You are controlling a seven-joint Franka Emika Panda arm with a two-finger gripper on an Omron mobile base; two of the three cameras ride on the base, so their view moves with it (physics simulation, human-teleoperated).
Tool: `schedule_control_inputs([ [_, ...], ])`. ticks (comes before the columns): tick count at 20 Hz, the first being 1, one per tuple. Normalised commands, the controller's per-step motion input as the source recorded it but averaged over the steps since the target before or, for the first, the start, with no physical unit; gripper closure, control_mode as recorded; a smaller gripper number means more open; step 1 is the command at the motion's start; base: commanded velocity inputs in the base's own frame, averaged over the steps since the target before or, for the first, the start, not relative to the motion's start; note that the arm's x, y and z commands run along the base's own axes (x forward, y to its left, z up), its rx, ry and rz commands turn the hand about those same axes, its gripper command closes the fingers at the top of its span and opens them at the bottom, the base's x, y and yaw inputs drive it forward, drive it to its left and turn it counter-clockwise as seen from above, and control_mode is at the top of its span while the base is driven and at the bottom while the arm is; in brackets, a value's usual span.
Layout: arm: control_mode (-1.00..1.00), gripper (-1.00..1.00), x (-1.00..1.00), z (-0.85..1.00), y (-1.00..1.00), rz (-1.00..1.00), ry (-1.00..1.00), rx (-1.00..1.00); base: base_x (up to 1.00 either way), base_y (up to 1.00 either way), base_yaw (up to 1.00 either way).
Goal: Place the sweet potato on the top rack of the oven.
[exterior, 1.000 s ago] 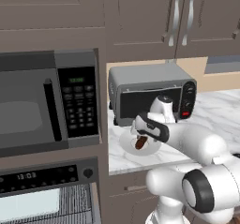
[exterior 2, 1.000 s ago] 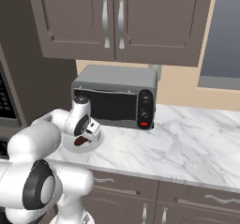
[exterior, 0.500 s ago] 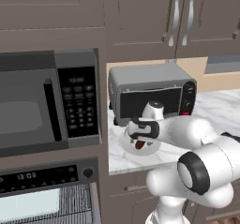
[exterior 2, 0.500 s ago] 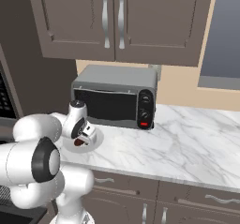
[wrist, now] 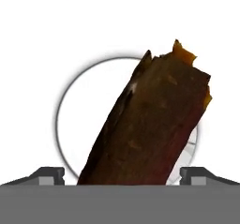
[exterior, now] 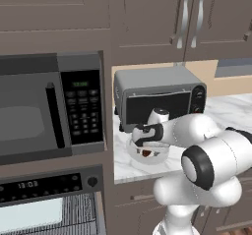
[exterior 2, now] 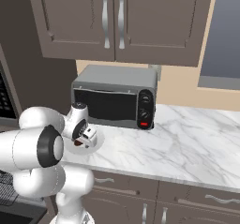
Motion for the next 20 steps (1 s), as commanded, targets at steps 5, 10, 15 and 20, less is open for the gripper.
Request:
schedule_control_inputs([
  [5,-1.00,1.00,0.00,-0.13,0.00,-0.02,0.00,0.00,0.00,0.00,0.00],
  [10,-1.00,1.00,-0.07,0.02,0.00,-0.01,0.00,0.00,0.00,0.00,0.00],
  [15,-1.00,1.00,-0.40,0.33,0.00,-0.01,0.00,0.00,0.00,0.00,0.00],
  [20,-1.00,1.00,-0.78,0.67,-0.18,0.00,0.00,0.00,0.00,0.00,0.00],
])
